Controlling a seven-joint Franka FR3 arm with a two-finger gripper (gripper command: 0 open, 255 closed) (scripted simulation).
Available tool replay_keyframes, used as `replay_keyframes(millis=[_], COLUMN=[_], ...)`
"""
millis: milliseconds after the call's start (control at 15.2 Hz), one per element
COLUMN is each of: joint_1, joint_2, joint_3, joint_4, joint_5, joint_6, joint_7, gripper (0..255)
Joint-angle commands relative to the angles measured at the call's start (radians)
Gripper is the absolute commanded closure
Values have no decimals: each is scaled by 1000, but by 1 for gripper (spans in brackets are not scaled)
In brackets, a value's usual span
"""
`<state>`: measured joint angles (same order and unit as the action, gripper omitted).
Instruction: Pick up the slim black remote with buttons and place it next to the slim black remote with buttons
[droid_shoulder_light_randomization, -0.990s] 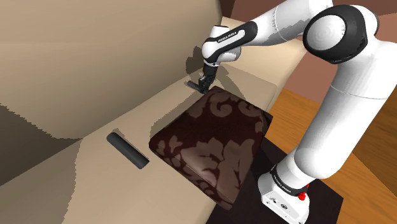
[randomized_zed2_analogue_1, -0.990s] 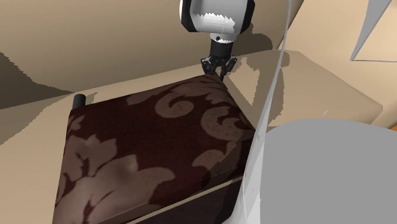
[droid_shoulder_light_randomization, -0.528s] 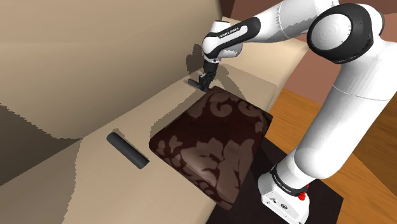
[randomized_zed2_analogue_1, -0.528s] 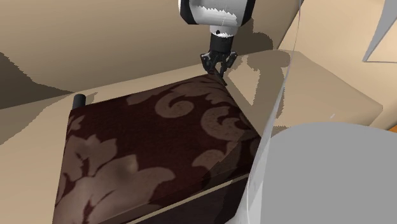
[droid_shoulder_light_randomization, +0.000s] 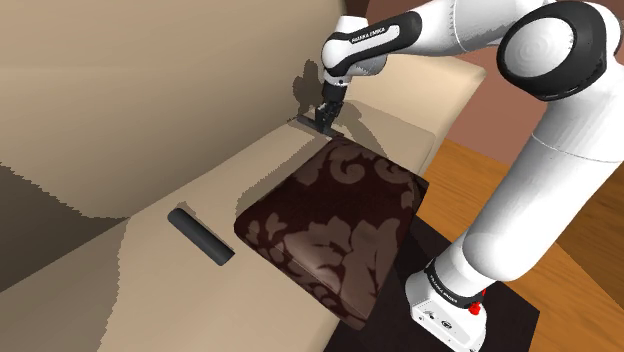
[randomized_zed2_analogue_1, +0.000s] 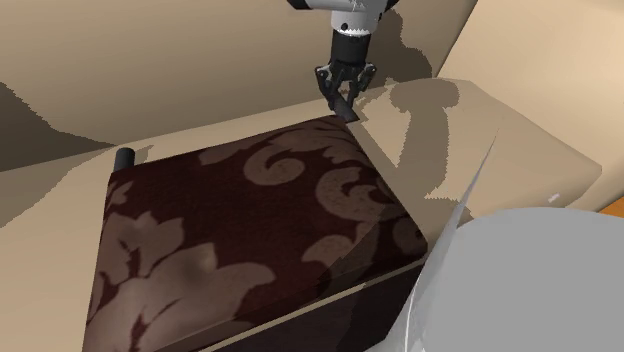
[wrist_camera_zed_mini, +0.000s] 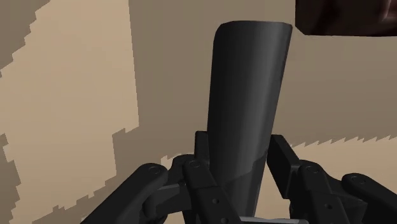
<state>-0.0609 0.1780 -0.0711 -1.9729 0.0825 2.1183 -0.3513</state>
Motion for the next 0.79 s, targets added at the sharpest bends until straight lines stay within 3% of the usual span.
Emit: replay_keyframes(millis=[0, 198, 726], joint_1=[0, 0, 90], joint_2=[-12, -26, -190], joint_3=[-1, -1, 74], joint_4=[12, 32, -172], joint_5=[-2, -5, -10], joint_6=[-24, -58, -8], joint_7=[2, 5, 169], gripper=[255, 255, 255])
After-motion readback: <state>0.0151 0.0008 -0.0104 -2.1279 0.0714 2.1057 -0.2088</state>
